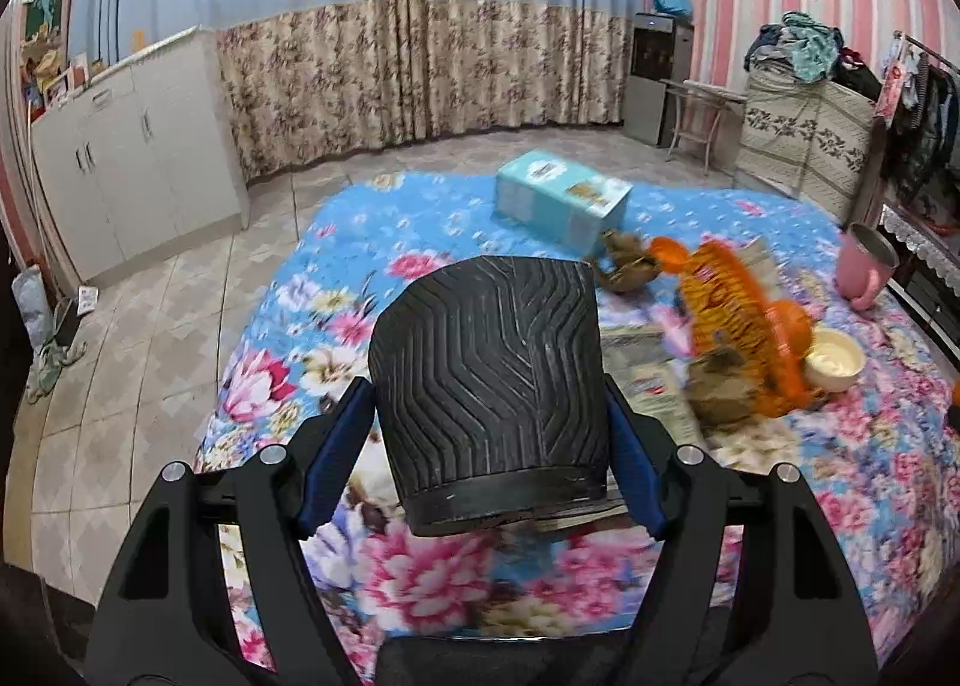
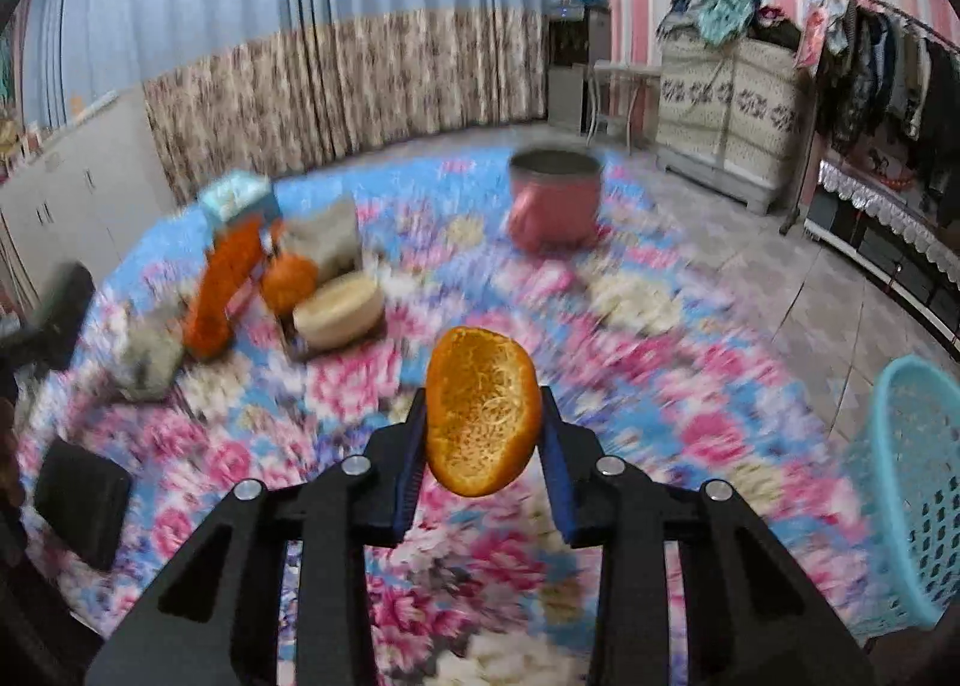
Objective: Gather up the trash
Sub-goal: 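Carry the orange peel and black cylinder over the light blue basket with both grippers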
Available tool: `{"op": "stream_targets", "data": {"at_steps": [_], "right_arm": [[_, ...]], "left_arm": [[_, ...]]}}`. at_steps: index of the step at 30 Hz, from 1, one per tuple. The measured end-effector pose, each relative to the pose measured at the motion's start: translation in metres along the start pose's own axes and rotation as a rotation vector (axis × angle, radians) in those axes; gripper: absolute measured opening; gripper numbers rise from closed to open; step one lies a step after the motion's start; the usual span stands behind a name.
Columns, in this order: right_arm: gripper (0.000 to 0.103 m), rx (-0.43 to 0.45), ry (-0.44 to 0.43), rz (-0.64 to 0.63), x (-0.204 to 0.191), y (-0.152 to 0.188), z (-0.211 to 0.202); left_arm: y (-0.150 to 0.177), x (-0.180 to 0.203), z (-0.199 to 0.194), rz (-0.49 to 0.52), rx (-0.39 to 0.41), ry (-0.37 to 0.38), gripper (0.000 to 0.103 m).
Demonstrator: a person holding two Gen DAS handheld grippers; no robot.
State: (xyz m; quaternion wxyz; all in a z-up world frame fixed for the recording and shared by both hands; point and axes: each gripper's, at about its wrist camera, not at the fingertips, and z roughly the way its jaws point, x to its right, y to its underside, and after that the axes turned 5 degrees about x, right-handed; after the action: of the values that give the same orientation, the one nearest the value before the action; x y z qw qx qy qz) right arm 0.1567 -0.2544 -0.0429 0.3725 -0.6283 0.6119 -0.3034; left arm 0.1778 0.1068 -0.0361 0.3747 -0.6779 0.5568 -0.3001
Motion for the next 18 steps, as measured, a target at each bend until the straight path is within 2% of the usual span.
{"op": "stream_targets", "data": {"at_steps": [3,6,11,18], "right_arm": [[0.035,0.045,0.018,0.017,0.025,-0.015,-0.027],[0.035,0.050,0.051,0.012,0.057,-0.020,-0.048],[0.035,0.068,0.159,0.046,0.116,-0.015,-0.080],[0.035,0.094,0.311,0.126,0.202,0.002,-0.119]], "left_arm": [[-0.011,0.028,-0.019,0.041,0.048,0.033,0.072],[-0.023,0.068,-0.035,0.097,0.090,0.082,0.072],[-0.038,0.158,-0.058,0.155,0.144,0.230,0.072],[-0.028,0.289,-0.088,0.236,0.158,0.438,0.072]]}}
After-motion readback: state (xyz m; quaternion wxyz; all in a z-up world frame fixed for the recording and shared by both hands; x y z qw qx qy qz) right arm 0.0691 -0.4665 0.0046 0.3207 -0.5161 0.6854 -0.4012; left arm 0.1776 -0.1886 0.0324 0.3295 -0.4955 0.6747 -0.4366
